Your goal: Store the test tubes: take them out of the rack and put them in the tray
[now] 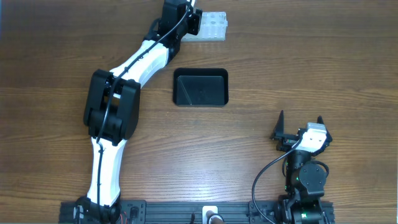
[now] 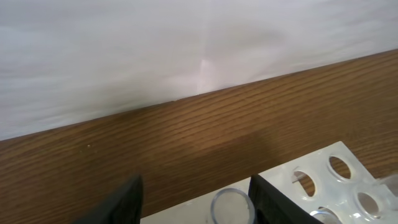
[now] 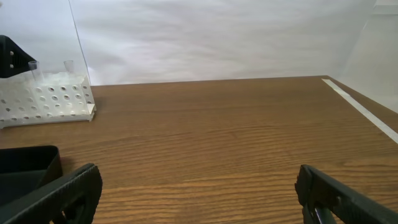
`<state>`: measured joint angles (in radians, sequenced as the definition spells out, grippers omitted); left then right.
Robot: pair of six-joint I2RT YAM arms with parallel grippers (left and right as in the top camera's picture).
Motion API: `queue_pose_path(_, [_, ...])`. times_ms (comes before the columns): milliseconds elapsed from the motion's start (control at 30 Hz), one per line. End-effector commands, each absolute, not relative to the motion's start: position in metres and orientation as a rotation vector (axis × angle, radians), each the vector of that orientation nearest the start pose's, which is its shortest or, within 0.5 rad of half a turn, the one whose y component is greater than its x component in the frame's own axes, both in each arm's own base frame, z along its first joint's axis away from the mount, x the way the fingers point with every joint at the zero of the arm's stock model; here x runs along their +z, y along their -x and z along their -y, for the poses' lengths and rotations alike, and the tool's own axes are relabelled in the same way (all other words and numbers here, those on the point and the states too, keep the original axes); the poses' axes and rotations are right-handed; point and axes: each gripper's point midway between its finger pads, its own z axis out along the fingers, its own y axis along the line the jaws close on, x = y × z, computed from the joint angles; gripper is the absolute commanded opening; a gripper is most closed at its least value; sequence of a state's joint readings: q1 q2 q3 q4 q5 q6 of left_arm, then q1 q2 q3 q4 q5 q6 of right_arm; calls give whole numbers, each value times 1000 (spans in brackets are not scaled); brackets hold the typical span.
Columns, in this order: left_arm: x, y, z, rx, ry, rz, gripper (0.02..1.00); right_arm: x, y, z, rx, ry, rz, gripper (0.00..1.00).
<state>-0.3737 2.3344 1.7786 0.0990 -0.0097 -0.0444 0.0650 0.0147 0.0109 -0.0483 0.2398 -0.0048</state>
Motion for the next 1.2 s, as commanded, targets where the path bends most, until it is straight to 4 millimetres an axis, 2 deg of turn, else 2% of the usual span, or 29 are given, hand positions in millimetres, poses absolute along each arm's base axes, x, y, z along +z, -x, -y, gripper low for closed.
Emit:
queue_pose_path(33, [118,-623,243,-276,-353,-1992,516,163,-243,29,-166,-141,-1615,991])
queue_pose_path(733, [111,-626,248,-300,-365,-1973,441,163,-243,29,-166,-141,-1615,991])
queue_pose_path(1200, [101,-627,249,-308,-369,-1979,277,163,-243,29,-167,-141,-1615,991])
